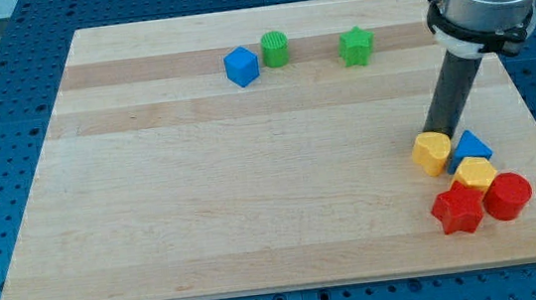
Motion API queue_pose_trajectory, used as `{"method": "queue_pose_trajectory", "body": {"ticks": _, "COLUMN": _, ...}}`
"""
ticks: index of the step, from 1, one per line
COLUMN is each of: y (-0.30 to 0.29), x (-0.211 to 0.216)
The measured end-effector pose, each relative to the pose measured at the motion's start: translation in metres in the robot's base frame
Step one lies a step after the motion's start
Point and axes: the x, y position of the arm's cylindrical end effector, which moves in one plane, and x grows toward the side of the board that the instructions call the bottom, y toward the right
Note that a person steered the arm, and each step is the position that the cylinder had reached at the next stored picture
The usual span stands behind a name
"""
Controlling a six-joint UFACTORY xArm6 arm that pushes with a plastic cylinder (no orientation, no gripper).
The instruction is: Move your arm to the top right of the green star
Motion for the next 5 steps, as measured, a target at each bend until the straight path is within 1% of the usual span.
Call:
{"method": "queue_pose_trajectory", "body": {"ticks": 1, "y": -0.001, "x": -0.005}}
{"method": "queue_pose_trajectory", "body": {"ticks": 5, "y": -0.001, "x": -0.133}}
